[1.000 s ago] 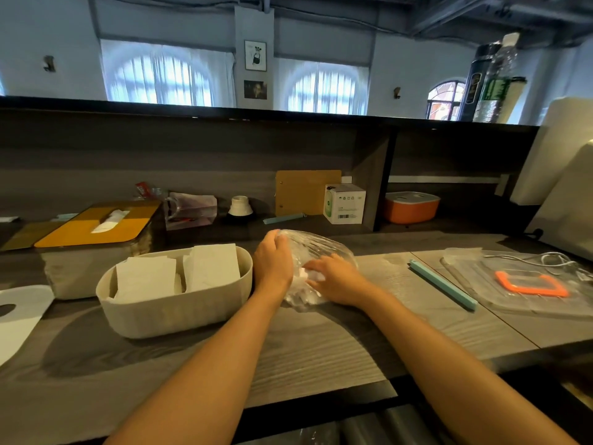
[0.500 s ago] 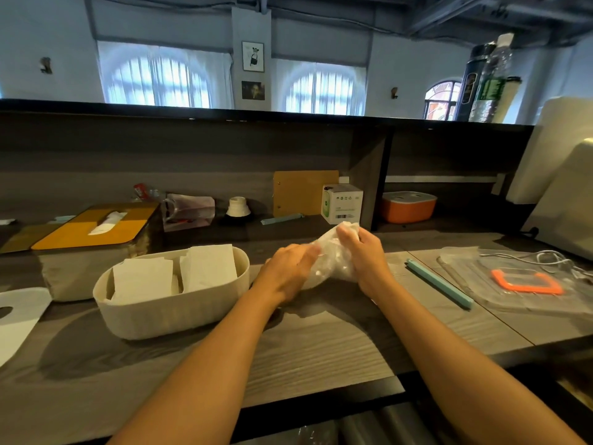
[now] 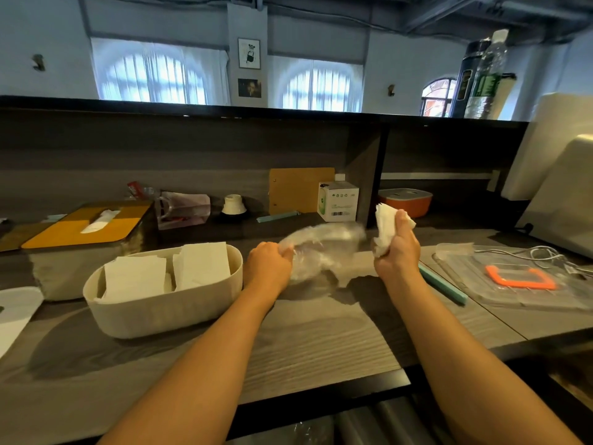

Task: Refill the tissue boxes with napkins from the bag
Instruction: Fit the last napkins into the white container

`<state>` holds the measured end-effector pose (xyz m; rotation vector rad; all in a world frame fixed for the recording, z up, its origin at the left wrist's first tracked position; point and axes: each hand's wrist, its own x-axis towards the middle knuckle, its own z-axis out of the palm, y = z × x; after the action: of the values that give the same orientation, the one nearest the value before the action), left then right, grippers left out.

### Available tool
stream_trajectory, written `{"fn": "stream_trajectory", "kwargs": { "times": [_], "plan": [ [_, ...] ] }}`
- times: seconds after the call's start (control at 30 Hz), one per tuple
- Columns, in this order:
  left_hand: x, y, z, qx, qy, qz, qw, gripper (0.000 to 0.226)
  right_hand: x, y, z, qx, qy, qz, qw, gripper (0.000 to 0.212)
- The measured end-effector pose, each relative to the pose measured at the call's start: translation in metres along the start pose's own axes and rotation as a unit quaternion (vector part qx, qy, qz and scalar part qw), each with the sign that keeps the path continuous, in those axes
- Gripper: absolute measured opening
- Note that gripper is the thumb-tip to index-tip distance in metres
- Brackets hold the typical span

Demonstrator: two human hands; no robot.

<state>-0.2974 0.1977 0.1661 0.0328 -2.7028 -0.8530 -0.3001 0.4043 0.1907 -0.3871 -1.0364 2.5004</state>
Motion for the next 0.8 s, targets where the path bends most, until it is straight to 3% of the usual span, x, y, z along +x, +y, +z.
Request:
{"fn": "stream_trajectory", "kwargs": {
  "times": [0.1, 0.2, 0.3, 0.37, 0.47, 0.57, 0.63, 0.7, 0.8],
  "plan": [
    [-0.006, 0.004, -0.005, -0.036, 0.038, -0.035, 0.998, 0.056, -0.004, -0.001, 0.0, -0.048, -0.134, 0.022, 0.99, 0.049],
    [-0.011, 0.01, -0.01, -0.084, 0.043, -0.042, 0.995, 0.066, -0.016, -0.004, 0.006, -0.116, -0.297, 0.058, 0.946, 0.034],
    [-0.013, 0.014, -0.011, -0.156, 0.05, -0.054, 0.985, 0.065, -0.023, 0.012, 0.013, -0.323, -0.316, 0.031, 0.892, 0.025],
    [-0.01, 0.015, -0.01, -0.252, 0.051, -0.062, 0.965, 0.053, -0.022, 0.027, 0.016, -0.398, -0.312, 0.017, 0.863, 0.02],
    [0.001, 0.014, -0.007, -0.418, 0.044, -0.162, 0.893, 0.041, -0.023, 0.04, 0.019, -0.421, -0.332, 0.005, 0.844, 0.022],
    [0.001, 0.013, -0.008, -0.588, -0.011, -0.292, 0.754, 0.033, -0.024, 0.044, 0.021, -0.436, -0.326, -0.025, 0.838, 0.031],
    [0.001, 0.011, -0.007, -0.685, -0.01, -0.294, 0.667, 0.028, -0.024, 0.044, 0.022, -0.427, -0.311, -0.051, 0.848, 0.03],
    [0.002, 0.008, -0.005, -0.718, 0.01, -0.279, 0.637, 0.027, -0.023, 0.044, 0.024, -0.416, -0.299, -0.076, 0.855, 0.024],
    [0.002, 0.005, 0.0, -0.693, 0.053, -0.281, 0.662, 0.022, -0.023, 0.047, 0.038, -0.43, -0.282, -0.099, 0.852, 0.012]
  ]
}}
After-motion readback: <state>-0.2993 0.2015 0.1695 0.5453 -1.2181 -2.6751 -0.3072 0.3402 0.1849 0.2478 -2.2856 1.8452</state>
